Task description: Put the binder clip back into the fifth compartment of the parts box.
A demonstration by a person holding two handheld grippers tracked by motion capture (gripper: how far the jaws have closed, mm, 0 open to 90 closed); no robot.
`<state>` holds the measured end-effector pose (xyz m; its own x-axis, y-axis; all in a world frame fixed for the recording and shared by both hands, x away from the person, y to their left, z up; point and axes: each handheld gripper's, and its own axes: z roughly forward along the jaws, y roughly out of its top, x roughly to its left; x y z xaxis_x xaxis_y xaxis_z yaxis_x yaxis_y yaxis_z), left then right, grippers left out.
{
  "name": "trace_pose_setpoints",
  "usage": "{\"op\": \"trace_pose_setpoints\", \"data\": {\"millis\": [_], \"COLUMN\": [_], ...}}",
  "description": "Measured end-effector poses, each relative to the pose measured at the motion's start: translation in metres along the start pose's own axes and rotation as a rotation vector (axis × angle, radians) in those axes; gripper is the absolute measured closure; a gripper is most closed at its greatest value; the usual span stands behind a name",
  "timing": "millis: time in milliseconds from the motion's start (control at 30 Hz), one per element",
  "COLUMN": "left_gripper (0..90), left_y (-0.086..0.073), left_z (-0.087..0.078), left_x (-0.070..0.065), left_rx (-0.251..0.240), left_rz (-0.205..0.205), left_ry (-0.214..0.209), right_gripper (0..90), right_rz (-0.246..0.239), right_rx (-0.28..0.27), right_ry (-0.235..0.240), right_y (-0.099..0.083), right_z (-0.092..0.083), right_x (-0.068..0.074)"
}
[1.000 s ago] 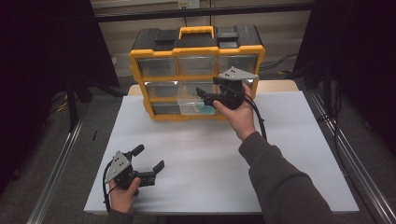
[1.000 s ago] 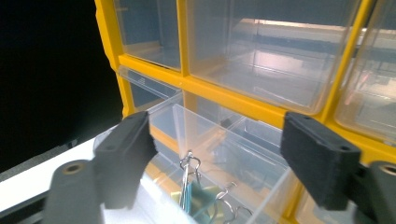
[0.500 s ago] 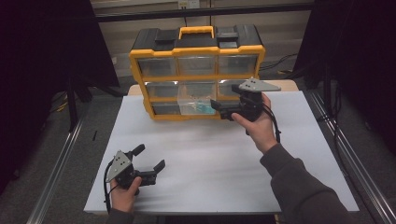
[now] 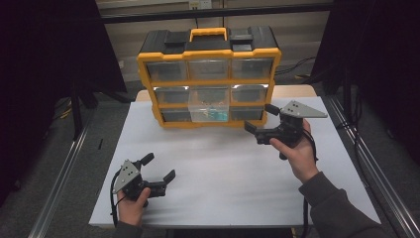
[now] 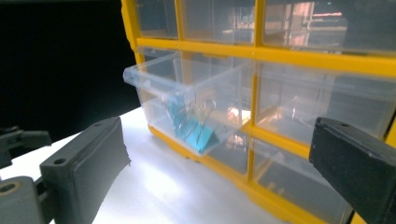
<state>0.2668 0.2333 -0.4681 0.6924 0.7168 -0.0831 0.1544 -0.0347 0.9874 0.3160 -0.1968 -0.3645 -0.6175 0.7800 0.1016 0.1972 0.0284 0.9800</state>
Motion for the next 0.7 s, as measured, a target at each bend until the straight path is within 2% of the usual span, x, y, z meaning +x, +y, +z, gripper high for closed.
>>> {"op": "trace_pose_setpoints", "data": {"millis": [200,267,300,400,700], "left_gripper": [1.4,1.4,1.4,1.4,1.4], "left_y": [0.0,0.001,0.001,0.001,0.001], "left_z": [0.0,-0.001,0.0,-0.001,-0.001], "left_x": [0.001,0.002,0.002,0.003,0.003], "left_rx": [0.0,0.005,0.0,-0.003,-0.004], "left_rz": [0.001,0.021,0.008,0.008,0.008], "left_ry": [-0.008,-0.006,0.002,-0.001,0.001], "right_gripper": [3.4,3.5,3.5,3.5,3.5], "right_rz": [0.0,0.0,-0.005,-0.014,0.027], "right_rx": [0.016,0.008,0.013,0.019,0.022], "right_ry": [0.011,0.012,0.019,0.023,0.004], "right_y": [-0.015,-0.019,-0.021,-0.028,-0.045], "right_z": [-0.014,-0.018,-0.02,-0.025,-0.039], "right_x": [0.0,0.0,0.0,0.0,-0.008]}}
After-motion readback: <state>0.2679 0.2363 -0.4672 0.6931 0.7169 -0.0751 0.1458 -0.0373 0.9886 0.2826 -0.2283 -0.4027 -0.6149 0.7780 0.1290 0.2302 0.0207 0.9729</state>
